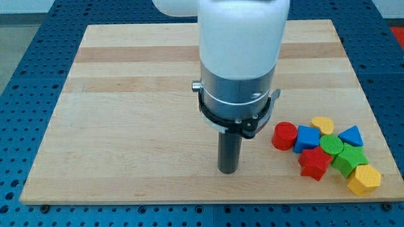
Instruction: Separate the red circle from the blue cube
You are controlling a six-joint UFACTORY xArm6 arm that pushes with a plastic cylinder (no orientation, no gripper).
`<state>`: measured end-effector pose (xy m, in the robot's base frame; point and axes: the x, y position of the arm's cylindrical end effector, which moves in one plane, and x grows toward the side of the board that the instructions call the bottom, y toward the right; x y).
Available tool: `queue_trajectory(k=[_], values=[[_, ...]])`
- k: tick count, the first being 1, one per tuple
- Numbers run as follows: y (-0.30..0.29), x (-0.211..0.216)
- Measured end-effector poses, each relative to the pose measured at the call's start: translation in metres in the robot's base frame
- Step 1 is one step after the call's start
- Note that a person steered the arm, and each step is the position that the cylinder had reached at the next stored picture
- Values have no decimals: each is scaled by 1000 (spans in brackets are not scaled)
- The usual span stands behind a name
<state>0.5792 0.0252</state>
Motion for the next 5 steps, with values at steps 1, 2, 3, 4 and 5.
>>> queue_trajectory(k=[1,2,3,4,5], values=[[43,21],[78,20],[78,10],[78,-16],[78,-16]])
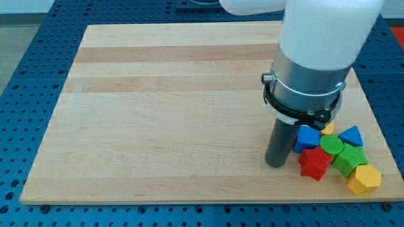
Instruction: Separate the red circle from the blue cube
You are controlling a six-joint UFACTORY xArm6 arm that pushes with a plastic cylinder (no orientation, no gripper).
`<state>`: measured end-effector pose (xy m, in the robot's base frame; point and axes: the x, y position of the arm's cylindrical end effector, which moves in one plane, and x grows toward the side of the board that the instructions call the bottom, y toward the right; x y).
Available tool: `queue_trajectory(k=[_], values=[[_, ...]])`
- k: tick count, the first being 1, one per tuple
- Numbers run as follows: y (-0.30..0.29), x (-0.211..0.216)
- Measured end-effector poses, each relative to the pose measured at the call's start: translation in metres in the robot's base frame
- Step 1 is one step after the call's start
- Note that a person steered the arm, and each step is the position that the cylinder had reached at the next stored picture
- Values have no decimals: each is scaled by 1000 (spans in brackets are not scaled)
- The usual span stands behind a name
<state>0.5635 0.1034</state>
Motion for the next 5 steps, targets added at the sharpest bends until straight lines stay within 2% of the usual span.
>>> queue_trajectory(k=[3,5], values=[[18,-38],[18,-96]])
